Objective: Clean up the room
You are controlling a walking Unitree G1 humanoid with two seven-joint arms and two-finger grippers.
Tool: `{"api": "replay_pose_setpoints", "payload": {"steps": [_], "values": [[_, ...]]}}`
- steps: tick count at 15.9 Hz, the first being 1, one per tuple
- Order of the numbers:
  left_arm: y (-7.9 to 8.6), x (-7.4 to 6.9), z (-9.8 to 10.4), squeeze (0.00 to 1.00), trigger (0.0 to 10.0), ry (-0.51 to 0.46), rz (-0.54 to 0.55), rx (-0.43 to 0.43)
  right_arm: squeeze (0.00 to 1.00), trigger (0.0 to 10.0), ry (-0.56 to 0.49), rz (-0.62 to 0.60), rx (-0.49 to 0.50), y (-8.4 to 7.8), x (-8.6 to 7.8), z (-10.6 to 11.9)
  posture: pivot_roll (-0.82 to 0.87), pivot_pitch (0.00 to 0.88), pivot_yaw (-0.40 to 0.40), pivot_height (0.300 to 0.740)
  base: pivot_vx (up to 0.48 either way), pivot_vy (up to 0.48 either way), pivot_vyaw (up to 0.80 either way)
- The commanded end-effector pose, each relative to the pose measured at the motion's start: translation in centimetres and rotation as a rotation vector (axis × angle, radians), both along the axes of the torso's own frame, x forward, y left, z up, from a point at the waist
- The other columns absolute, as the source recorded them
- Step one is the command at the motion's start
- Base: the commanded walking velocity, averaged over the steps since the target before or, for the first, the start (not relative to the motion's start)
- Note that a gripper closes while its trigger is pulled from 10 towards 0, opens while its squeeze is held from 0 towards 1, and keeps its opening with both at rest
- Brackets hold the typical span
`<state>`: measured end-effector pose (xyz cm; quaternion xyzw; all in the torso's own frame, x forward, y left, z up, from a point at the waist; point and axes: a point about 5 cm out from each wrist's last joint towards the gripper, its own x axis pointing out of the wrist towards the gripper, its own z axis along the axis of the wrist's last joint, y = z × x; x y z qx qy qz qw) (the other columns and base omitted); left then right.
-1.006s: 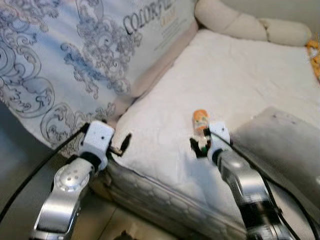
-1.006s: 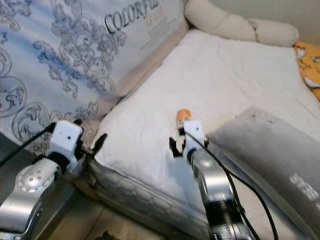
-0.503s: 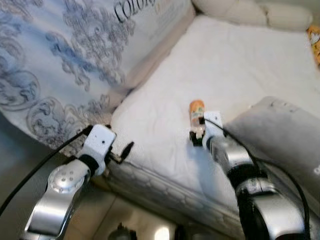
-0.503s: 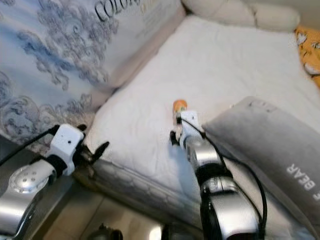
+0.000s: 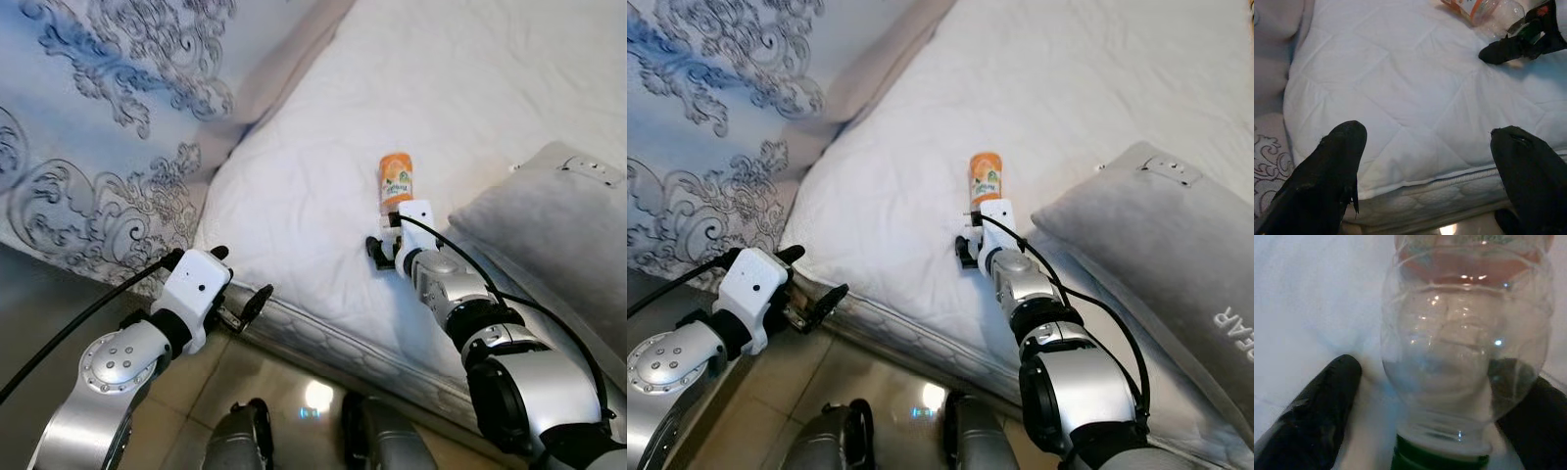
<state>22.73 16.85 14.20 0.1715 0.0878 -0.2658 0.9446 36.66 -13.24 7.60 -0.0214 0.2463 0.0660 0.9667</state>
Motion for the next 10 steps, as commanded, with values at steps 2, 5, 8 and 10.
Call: {"api": "replay_pose_setpoints", "payload": {"steps": [2, 5, 8, 10], "values": [[0.0, -0.4, 0.1, 0.65, 10.0, 0.004, 0.01, -0.009, 0.0, 0.0, 0.039, -0.013, 0.03, 0.0, -0.7, -1.1, -0.01, 0.336, 0.003, 0.74, 0.0, 0.0, 0.0], [-0.3, -0.5, -0.2, 0.65, 10.0, -0.002, 0.017, -0.017, 0.0, 0.0, -0.021, 0.009, 0.041, 0.3, -0.4, -0.6, -0.03, 0.291, 0.004, 0.74, 0.0, 0.0, 0.0], [-0.5, -0.6, -0.5, 0.65, 10.0, -0.008, 0.019, -0.029, 0.0, 0.0, -0.056, 0.029, 0.052, 0.8, -0.6, -0.7, -0.04, 0.249, 0.004, 0.74, 0.0, 0.0, 0.0], [-0.8, -0.7, -0.6, 0.64, 10.0, -0.001, -0.003, -0.037, 0.0, 0.0, -0.057, 0.03, 0.052, 1.0, -0.7, -0.9, -0.04, 0.231, 0.003, 0.74, 0.0, 0.0, 0.0]]}}
